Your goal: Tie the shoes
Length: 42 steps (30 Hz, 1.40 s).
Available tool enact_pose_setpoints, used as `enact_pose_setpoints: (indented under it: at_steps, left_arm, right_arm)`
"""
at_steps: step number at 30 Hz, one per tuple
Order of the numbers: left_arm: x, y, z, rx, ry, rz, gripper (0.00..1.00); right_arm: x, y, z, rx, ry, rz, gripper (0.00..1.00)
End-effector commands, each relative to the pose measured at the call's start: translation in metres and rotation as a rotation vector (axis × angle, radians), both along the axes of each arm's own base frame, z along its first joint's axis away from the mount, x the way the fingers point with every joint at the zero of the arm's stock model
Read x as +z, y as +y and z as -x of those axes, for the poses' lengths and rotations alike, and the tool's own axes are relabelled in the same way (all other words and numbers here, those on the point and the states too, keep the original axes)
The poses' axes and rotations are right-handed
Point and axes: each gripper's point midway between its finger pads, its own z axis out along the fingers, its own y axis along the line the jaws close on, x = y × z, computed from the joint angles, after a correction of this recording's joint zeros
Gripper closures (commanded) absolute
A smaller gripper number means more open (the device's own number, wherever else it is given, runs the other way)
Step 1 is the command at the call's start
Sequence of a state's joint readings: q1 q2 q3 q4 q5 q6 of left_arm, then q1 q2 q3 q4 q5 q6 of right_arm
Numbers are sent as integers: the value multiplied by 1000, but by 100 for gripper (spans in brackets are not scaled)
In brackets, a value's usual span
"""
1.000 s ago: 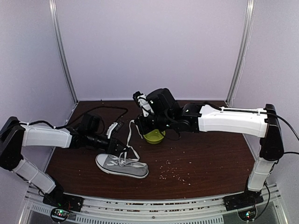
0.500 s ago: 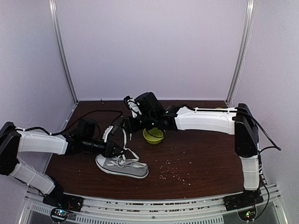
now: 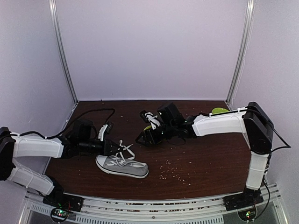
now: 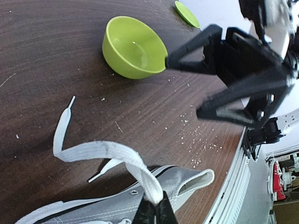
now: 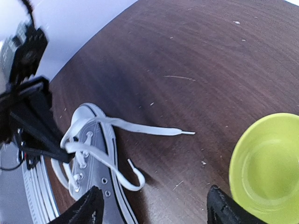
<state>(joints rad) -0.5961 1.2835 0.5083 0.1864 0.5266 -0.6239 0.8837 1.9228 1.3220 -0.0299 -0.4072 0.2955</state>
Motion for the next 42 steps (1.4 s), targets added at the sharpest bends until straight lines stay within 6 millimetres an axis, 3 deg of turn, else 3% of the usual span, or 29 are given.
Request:
enact_pose_setpoints:
  at_steps: [1, 4, 19, 23, 27, 31, 36, 42]
  left_arm:
    - [9, 0, -4, 22, -31, 27, 100]
    - [9, 0, -3, 22, -28, 29, 100]
    - [7, 2, -2, 27, -24, 21, 100]
    - [8, 3, -3, 33, -27, 18, 100]
    - [5, 5, -3, 44, -25, 9, 100]
    - [1, 8, -4, 62, -17, -9, 100]
    - [1, 9, -7, 74, -16, -21, 100]
    - [1, 10, -9, 96, 6, -19, 100]
  right_arm:
    - [12, 18, 31, 183, -4, -95, 30]
    - [2, 26, 35, 221, 3, -83, 38]
    - [-42, 66, 41, 344, 79, -49, 52]
    - [-44, 68, 44, 366, 99, -62, 76]
    - [-27, 64, 41, 351, 69, -80, 100]
    - [2, 48, 41, 321, 16, -74, 100]
    - [27, 31, 58, 303, -1, -59, 100]
    - [39, 57, 93, 337, -20, -112, 100]
